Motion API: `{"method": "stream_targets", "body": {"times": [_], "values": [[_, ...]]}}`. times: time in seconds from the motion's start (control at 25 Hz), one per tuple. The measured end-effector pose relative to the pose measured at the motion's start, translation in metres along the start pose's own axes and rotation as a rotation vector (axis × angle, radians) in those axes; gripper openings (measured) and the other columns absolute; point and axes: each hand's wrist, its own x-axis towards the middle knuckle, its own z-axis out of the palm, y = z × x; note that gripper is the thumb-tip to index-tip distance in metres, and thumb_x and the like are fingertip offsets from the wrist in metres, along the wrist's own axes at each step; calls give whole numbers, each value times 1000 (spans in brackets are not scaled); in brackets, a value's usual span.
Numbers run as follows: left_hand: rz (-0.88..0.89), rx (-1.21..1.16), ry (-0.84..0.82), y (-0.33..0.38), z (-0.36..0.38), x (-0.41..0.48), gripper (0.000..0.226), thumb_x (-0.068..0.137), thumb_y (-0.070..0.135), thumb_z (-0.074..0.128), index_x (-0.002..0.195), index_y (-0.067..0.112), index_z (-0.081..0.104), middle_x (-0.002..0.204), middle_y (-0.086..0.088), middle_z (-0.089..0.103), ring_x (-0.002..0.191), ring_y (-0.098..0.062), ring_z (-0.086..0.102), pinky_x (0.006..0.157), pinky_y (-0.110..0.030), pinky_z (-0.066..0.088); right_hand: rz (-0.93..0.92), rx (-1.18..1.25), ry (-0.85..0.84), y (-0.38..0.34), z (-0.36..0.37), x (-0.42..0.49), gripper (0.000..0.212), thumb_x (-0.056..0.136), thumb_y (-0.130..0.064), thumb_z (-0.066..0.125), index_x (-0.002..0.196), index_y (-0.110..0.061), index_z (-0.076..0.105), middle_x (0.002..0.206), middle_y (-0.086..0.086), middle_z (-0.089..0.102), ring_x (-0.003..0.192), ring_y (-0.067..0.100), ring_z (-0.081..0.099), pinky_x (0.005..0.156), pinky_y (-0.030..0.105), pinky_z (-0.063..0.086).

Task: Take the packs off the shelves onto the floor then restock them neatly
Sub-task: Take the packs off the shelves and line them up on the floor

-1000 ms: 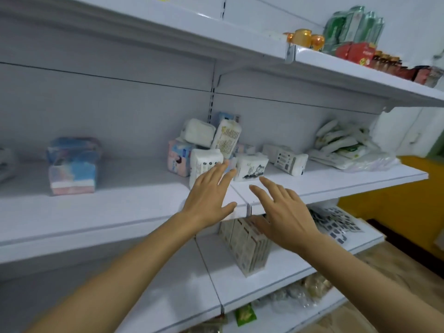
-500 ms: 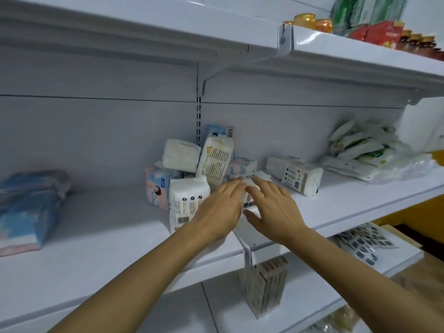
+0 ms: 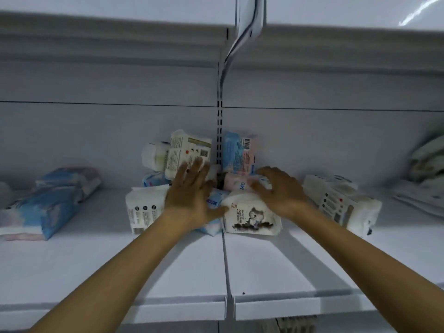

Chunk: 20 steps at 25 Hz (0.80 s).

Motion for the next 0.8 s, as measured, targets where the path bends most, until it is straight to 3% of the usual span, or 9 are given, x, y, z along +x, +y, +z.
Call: {"method": "stream_targets", "body": {"times": [0.16,0.24,0.32,0.4,0.48,0.6,0.72,0.8], "values": [[-158,104,-93,-27,11,-23,80,66,68,33,115,17,69,154,-7,31,146,-28,20,116,-45,1,183,383,-81,-1,3,21,60,89,-36,64,140,-17,37,138,3,50,104,15,54,80,25,41],[-248,120,-111,-41,9,-31,79,64,67,36,117,18,67,159,-6,12,148,-30,8,116,-48,-3,94,125,-74,-1,0,27,62,87,-34,65,140,-18,37,137,6,48,114,23,52,87,31,43],[-308,134,-151,-47,6,-34,80,64,66,34,126,22,60,158,-4,-10,148,-32,-6,115,-51,-6,-97,-115,52,-13,-3,35,53,88,-35,62,135,-18,45,132,8,51,116,28,51,92,38,44],[-283,117,-96,-43,9,-36,75,63,61,35,115,16,66,159,-11,5,147,-37,8,114,-58,8,-255,-153,84,-38,6,41,46,90,-37,57,131,-18,50,131,7,53,117,28,50,93,39,43],[-231,96,-2,-40,14,-39,65,63,52,41,102,10,72,152,-19,31,140,-44,28,109,-63,22,-337,-231,-26,-61,27,41,53,89,-46,54,135,-20,47,135,6,50,122,28,46,99,39,39],[-149,60,118,-32,16,-41,52,65,31,45,103,9,73,144,-25,42,135,-47,36,109,-63,24,-294,-407,-227,-62,47,32,58,88,-54,52,137,-24,45,140,5,43,129,28,39,103,39,35],[-2,9,175,-18,18,-39,43,64,11,54,103,3,70,137,-24,51,131,-44,43,111,-58,28,-293,-329,-60,-31,29,19,35,91,-42,52,114,-18,62,119,3,51,115,25,45,84,32,40],[44,-72,153,-7,20,-36,41,61,10,68,102,5,70,135,-22,53,128,-41,45,108,-53,30,-242,-292,69,-7,16,9,29,91,-35,55,102,-10,65,114,5,53,109,25,47,76,30,38]]}}
